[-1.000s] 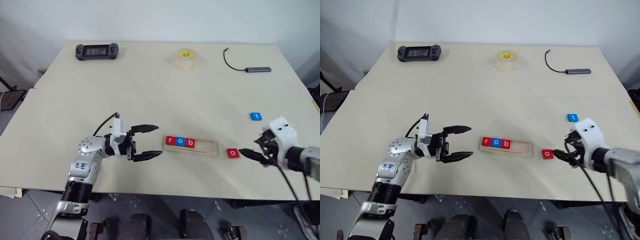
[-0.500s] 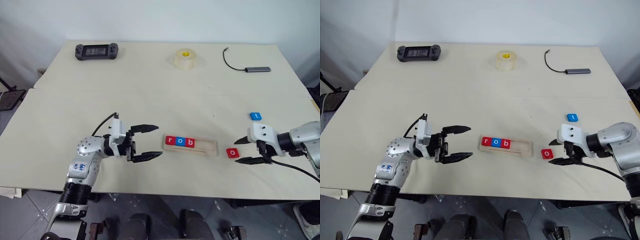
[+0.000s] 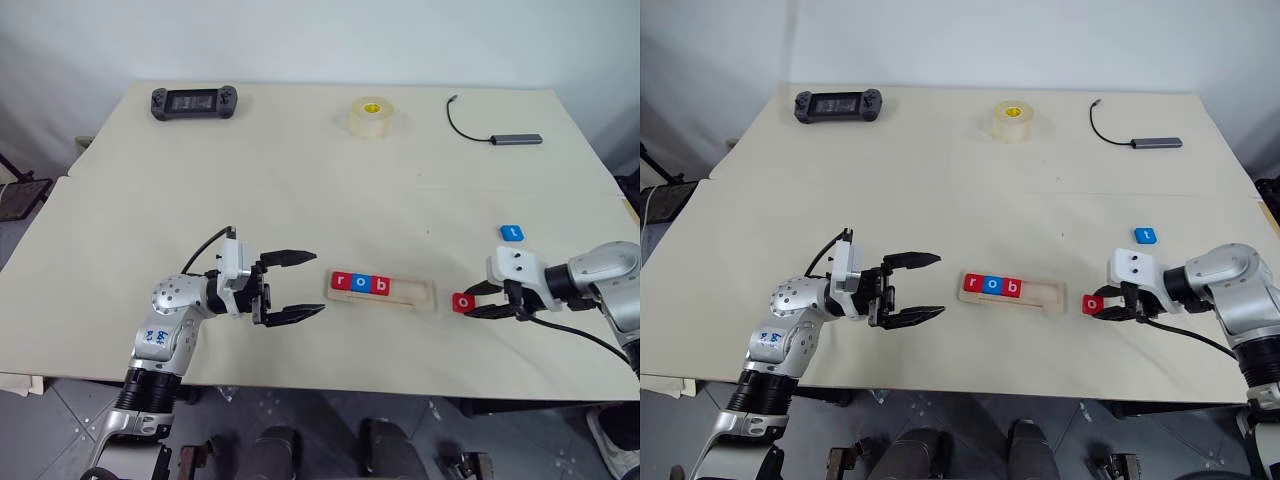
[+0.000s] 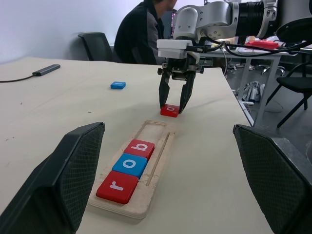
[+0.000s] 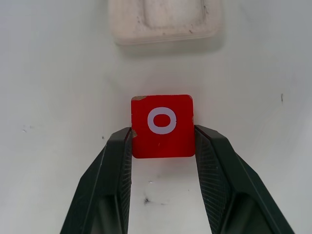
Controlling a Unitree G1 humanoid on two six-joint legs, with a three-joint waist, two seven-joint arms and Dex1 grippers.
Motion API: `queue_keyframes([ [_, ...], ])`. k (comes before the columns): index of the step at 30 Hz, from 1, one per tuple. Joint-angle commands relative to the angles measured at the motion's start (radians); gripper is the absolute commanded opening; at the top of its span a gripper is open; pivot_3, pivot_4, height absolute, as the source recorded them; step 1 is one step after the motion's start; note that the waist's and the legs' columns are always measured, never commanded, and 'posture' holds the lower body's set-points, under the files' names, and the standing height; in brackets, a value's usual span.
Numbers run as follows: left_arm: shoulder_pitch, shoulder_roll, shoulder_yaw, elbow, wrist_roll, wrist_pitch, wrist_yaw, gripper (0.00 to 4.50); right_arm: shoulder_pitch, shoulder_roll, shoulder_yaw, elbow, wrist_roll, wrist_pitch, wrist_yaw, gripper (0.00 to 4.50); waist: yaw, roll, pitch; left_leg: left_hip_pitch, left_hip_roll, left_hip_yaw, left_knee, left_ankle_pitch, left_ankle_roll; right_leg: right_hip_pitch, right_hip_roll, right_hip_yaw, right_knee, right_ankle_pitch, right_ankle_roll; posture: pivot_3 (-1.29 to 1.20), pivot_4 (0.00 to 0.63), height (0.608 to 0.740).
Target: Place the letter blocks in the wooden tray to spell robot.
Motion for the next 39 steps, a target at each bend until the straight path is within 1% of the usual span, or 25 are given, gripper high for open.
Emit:
queue_keyframes([
  [1, -0.013, 0.004, 0.009, -0.016, -0.013, -0.005, -0.001, 4.50, -0.072, -0.011, 0.007, -0.125, 0.025, 0.104, 0.047, 1.45, -0.004, 0.000, 0.000, 0.000, 0.000, 0.000, 0.000, 0.000, 0.000, 0.000, 0.000, 0.000, 0.000, 0.000, 0.000, 0.00, 0.150, 0.740],
  [3, -0.014, 0.003, 0.008, -0.014, -0.012, -0.005, 0.000, 4.50, -0.103, 0.002, 0.025, -0.165, 0.024, 0.170, 0.052, 1.45, -0.004, 0.000, 0.000, 0.000, 0.001, 0.000, 0.000, 0.000, -0.001, 0.000, 0.001, 0.000, 0.000, 0.000, 0.000, 0.00, 0.150, 0.740],
  [7, -0.010, 0.001, 0.009, -0.018, -0.011, -0.007, 0.004, 4.50, -0.175, 0.059, 0.095, -0.190, -0.027, 0.261, 0.012, 1.45, -0.001, 0.000, 0.000, 0.000, 0.002, -0.001, 0.000, 0.000, -0.002, 0.000, 0.001, 0.000, 0.000, 0.000, -0.001, 0.00, 0.150, 0.740],
  [12, -0.004, 0.000, 0.009, -0.024, -0.009, -0.008, 0.012, 4.50, -0.224, 0.134, 0.154, -0.157, -0.072, 0.292, -0.030, 1.45, 0.001, 0.000, 0.000, -0.001, 0.000, -0.001, 0.000, 0.000, -0.001, -0.001, 0.000, -0.001, 0.000, 0.000, -0.001, 0.00, 0.150, 0.740],
  [20, 0.009, 0.009, 0.017, -0.037, -0.013, -0.008, 0.023, 4.50, -0.221, 0.170, 0.182, -0.161, -0.090, 0.323, -0.045, 1.45, -0.001, 0.000, 0.000, -0.002, 0.000, -0.002, 0.000, 0.000, -0.001, -0.001, 0.000, -0.001, 0.000, 0.000, -0.001, 0.00, 0.150, 0.740],
  [22, 0.012, 0.009, 0.017, -0.039, -0.014, -0.007, 0.025, 4.50, -0.220, 0.183, 0.173, -0.182, -0.064, 0.362, -0.038, 2.23, -0.001, 0.000, 0.000, -0.002, 0.000, -0.002, 0.000, 0.000, -0.001, -0.001, 0.000, -0.001, 0.000, 0.000, -0.001, 0.00, 0.150, 0.740],
  [24, 0.014, 0.008, 0.016, -0.042, -0.015, -0.006, 0.027, 4.50, -0.215, 0.187, 0.163, -0.204, -0.047, 0.373, -0.036, 2.81, -0.001, 0.000, 0.000, -0.002, 0.000, -0.002, 0.000, 0.000, -0.001, -0.001, 0.000, -0.001, 0.000, 0.000, -0.001, 0.00, 0.150, 0.740],
  [25, 0.015, 0.009, 0.016, -0.043, -0.015, -0.005, 0.028, 4.50, -0.212, 0.186, 0.154, -0.213, -0.040, 0.376, -0.038, 3.17, -0.001, 0.000, 0.000, -0.002, 0.000, -0.002, 0.000, 0.000, -0.001, -0.001, 0.000, -0.001, 0.000, 0.000, -0.001, 0.00, 0.150, 0.740],
  [27, 0.016, 0.009, 0.015, -0.045, -0.015, -0.004, 0.027, 4.50, -0.207, 0.179, 0.138, -0.227, -0.023, 0.386, -0.041, 3.91, -0.001, 0.000, 0.000, -0.002, 0.000, -0.002, 0.000, 0.000, -0.001, -0.001, 0.000, -0.001, 0.000, 0.000, -0.001, 0.00, 0.150, 0.740],
  [29, 0.017, 0.010, 0.015, -0.045, -0.016, -0.003, 0.028, 4.50, -0.192, 0.143, 0.112, -0.252, -0.003, 0.388, -0.027, 4.49, -0.001, 0.000, 0.000, -0.002, 0.000, -0.002, 0.000, 0.000, -0.001, -0.001, 0.000, -0.001, 0.000, 0.000, -0.001, 0.00, 0.150, 0.740],
  [34, 0.015, 0.008, 0.012, -0.042, -0.017, -0.002, 0.027, 4.50, -0.152, 0.073, 0.058, -0.263, 0.017, 0.384, -0.037, 4.49, 0.003, 0.000, 0.000, -0.002, -0.001, -0.002, 0.000, 0.000, -0.001, -0.001, -0.001, -0.001, 0.000, 0.000, 0.000, 0.00, 0.150, 0.740],
  [37, 0.012, 0.006, 0.008, -0.038, -0.016, -0.002, 0.026, 4.50, -0.126, 0.054, 0.041, -0.243, 0.012, 0.393, -0.062, 3.90, 0.001, 0.000, 0.000, -0.002, -0.001, -0.002, 0.000, 0.000, -0.001, -0.001, 0.000, -0.001, 0.000, 0.000, -0.001, 0.00, 0.150, 0.740],
  [39, 0.009, 0.004, 0.007, -0.035, -0.015, -0.003, 0.024, 4.50, -0.118, 0.059, 0.041, -0.230, 0.002, 0.399, -0.088, 3.20, -0.002, 0.000, 0.000, -0.002, 0.000, -0.002, 0.000, 0.000, -0.001, -0.001, 0.000, -0.001, 0.000, 0.000, -0.001, 0.00, 0.150, 0.740],
])
